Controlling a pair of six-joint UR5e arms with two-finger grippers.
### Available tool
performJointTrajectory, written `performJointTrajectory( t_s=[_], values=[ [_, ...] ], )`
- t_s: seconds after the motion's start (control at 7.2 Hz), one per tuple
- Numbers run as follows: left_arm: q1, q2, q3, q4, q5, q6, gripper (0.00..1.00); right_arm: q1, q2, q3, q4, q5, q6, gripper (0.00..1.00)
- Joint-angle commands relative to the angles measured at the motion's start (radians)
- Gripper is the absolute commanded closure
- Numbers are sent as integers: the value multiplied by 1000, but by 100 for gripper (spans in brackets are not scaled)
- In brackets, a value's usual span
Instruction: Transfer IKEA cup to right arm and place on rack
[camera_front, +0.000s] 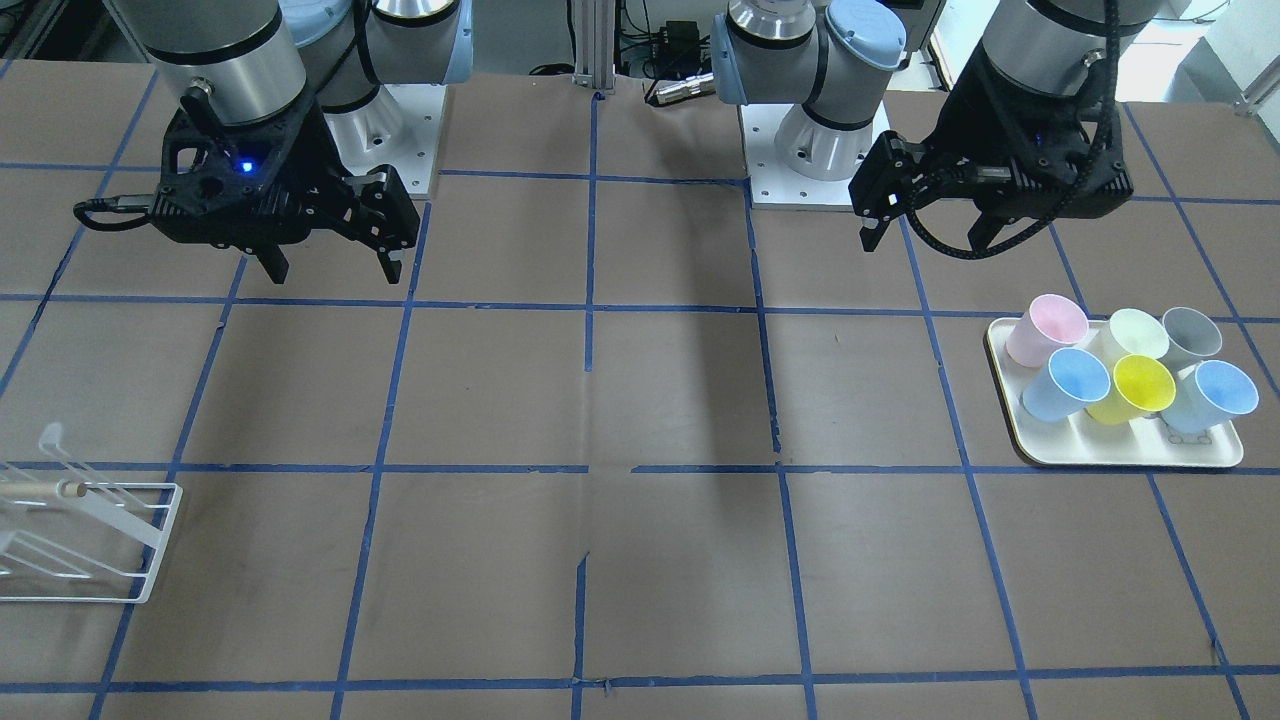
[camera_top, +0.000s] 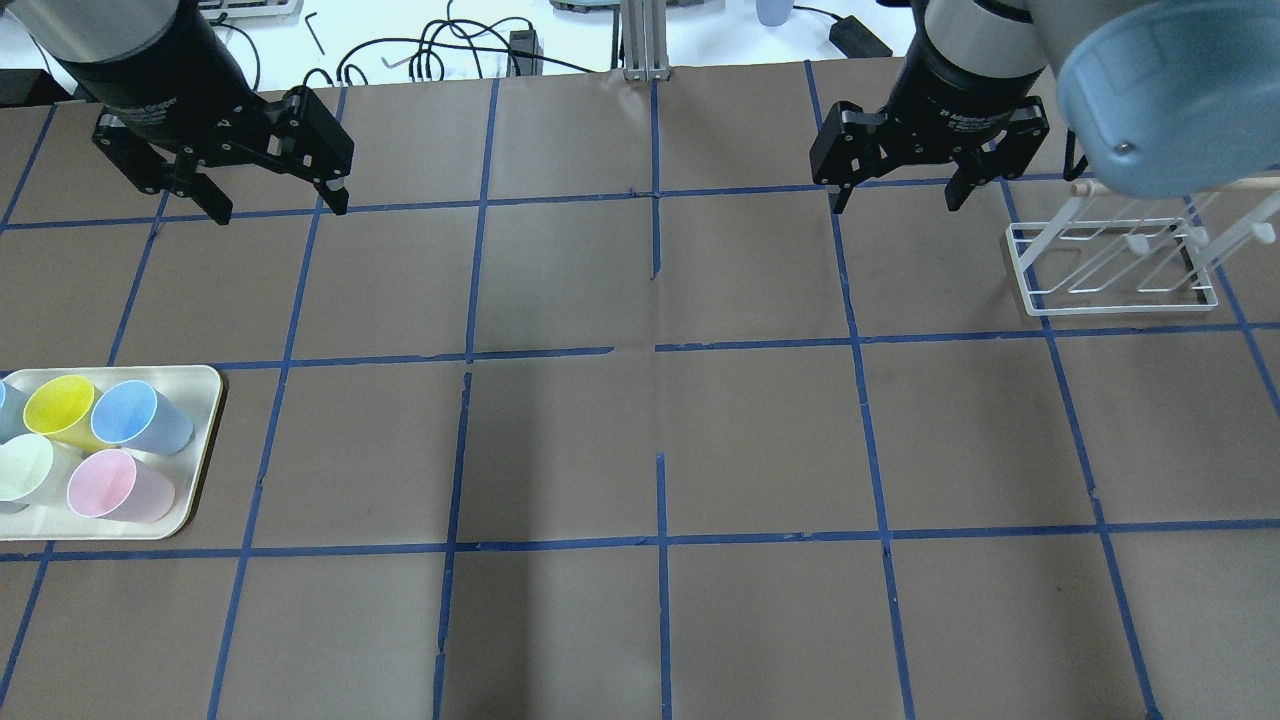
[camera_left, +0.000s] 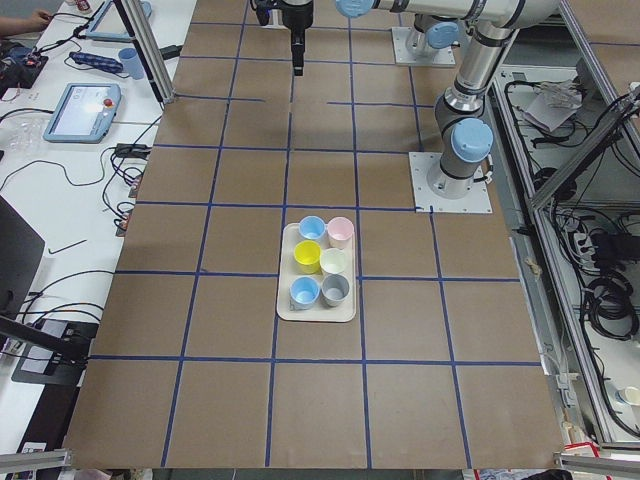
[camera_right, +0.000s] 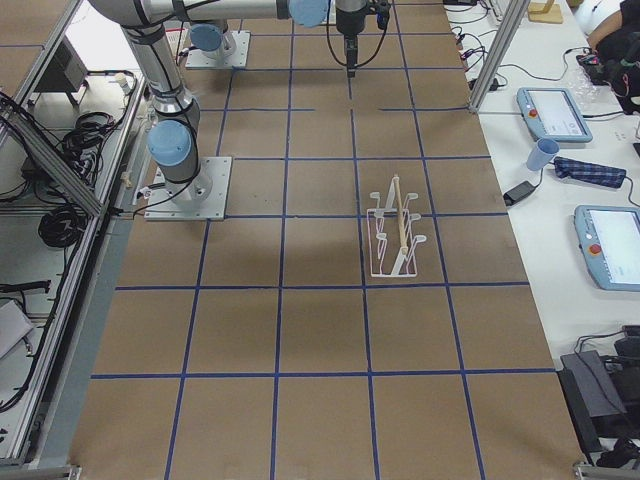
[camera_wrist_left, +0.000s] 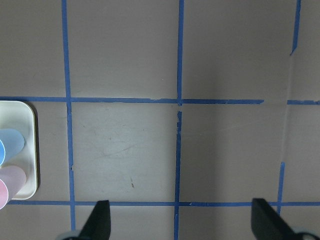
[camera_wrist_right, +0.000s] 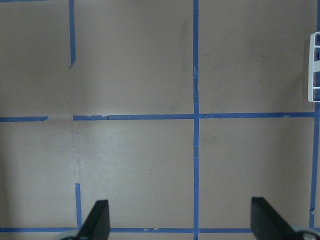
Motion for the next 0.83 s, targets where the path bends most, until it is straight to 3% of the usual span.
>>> performJointTrajectory(
  t_s=[0.0, 0.28, 0.42, 0.69],
  values=[
    [0, 0, 3, -3, 2, 3, 0, -2, 0, 0, 0, 0, 0, 0],
    [7, 14, -16, -7, 0, 20, 0, -2, 0, 0, 0, 0, 0, 0],
    [24, 6, -21, -10, 0, 128, 0, -2, 0, 0, 0, 0, 0, 0],
    [151, -28, -35, 11, -8, 286, 0, -2, 0, 0, 0, 0, 0, 0]
  ],
)
